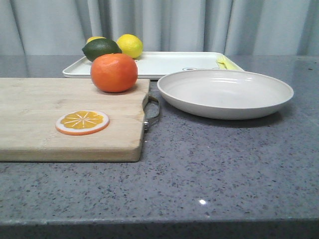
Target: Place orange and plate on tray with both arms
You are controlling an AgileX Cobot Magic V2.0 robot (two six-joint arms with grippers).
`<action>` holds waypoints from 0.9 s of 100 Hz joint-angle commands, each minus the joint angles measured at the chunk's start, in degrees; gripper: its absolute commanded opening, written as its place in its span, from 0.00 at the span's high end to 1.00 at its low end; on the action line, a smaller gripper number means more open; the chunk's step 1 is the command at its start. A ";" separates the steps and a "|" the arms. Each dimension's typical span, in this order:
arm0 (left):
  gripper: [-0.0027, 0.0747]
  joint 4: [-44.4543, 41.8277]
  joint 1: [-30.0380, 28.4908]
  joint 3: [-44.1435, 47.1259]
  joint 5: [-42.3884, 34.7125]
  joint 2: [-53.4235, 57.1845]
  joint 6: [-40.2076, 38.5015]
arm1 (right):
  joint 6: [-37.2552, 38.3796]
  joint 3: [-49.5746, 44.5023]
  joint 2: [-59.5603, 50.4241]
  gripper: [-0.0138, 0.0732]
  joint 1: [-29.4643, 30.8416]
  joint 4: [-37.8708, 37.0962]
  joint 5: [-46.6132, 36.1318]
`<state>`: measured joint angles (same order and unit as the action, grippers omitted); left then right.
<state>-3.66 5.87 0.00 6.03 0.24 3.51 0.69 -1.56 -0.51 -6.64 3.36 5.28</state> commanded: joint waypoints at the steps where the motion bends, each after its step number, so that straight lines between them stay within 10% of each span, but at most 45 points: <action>1: 0.99 0.12 -0.05 0.36 -4.15 1.87 -0.60 | -0.29 0.25 -0.97 0.92 0.40 -0.69 -4.79; 90: 0.99 6.08 -0.05 0.36 -5.30 1.87 -0.60 | -0.29 0.31 -0.97 0.92 0.40 -0.69 -13.10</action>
<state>-1.66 5.87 0.00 6.03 0.24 3.51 0.69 -1.56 -0.51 -6.64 3.36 1.88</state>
